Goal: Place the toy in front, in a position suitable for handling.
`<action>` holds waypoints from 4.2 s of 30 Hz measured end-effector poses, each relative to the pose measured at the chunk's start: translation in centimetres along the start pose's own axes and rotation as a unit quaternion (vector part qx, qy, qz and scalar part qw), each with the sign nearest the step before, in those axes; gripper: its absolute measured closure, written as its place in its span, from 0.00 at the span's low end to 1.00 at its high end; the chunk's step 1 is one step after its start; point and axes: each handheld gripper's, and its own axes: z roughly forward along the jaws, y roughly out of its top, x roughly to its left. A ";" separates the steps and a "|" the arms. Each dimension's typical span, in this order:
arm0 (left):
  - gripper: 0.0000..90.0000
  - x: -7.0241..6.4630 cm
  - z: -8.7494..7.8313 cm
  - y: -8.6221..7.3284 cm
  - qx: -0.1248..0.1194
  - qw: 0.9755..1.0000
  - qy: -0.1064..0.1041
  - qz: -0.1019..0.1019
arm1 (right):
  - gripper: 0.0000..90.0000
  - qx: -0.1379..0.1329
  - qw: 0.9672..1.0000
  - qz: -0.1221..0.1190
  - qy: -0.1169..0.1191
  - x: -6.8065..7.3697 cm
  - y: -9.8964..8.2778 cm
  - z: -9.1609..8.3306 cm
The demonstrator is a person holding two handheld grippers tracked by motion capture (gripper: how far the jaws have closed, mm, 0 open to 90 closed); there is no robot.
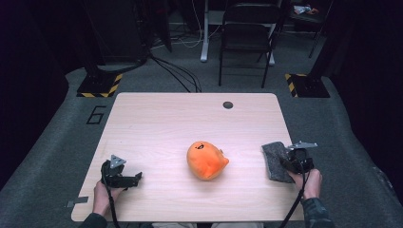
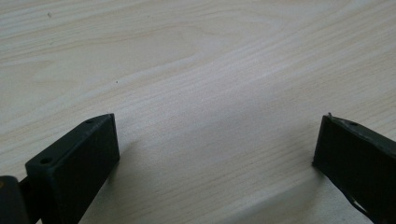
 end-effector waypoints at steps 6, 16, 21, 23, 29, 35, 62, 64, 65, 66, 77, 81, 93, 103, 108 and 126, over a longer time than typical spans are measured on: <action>0.00 0.0 0.0 0.0 0.000 1.000 0.000 0.000 | 0.46 0.032 0.999 0.005 -0.007 -0.3 -0.4 1.4; 0.00 0.0 0.0 0.0 -0.001 1.000 0.000 0.000 | 0.16 -0.013 1.000 -0.010 0.013 0.3 0.9 -1.4; 0.00 0.0 0.0 0.0 0.002 1.000 -0.001 0.000 | 0.14 -0.029 0.997 -0.048 0.047 2.2 2.1 -2.4; 0.00 0.0 0.0 0.0 0.001 1.000 -0.001 0.000 | 0.14 -0.032 0.996 -0.062 0.058 3.3 2.6 -2.6; 0.00 0.0 0.0 0.1 0.004 1.000 0.000 -0.001 | 0.14 -0.040 0.991 -0.087 0.090 5.7 3.5 -3.1; 0.00 -0.7 -0.8 1.6 0.002 1.000 -0.011 -0.015 | 0.15 -0.053 0.986 -0.109 0.110 7.3 4.2 -3.8; 0.03 -10.1 -0.1 8.4 -0.039 0.984 -0.168 0.056 | 0.18 -0.045 0.967 -0.172 0.181 14.3 5.6 -2.1; 0.04 -11.3 0.4 8.9 -0.042 0.981 -0.180 0.065 | 0.20 -0.046 0.966 -0.171 0.186 14.6 5.7 -1.8; 0.04 -11.5 0.5 9.1 -0.044 0.980 -0.182 0.066 | 0.21 -0.045 0.965 -0.177 0.189 14.7 5.8 -1.7; 0.05 -11.5 0.5 9.1 -0.044 0.980 -0.182 0.066 | 0.22 -0.045 0.965 -0.177 0.190 14.8 5.9 -1.6; 0.14 -13.5 1.6 10.1 -0.038 0.971 -0.226 0.074 | 0.41 -0.016 0.957 -0.181 0.226 15.9 6.3 0.3; 0.23 -14.0 2.1 10.0 -0.028 0.969 -0.232 0.075 | 0.50 -0.015 0.956 -0.184 0.228 16.3 6.3 0.9; 0.60 -15.3 3.1 9.2 -0.035 0.964 -0.252 0.075 | 0.77 -0.007 0.955 -0.195 0.224 17.3 5.5 2.0; 0.80 -15.6 2.7 9.4 -0.064 0.962 -0.251 0.085 | 0.87 -0.030 0.960 -0.192 0.200 17.7 5.5 1.1; 0.80 -15.5 2.2 10.0 -0.075 0.960 -0.255 0.094 | 0.88 -0.043 0.962 -0.193 0.186 17.8 5.7 0.0; 0.80 -15.1 1.8 12.5 -0.090 0.946 -0.284 0.127 | 0.88 -0.061 0.977 -0.154 0.132 19.3 4.8 -3.7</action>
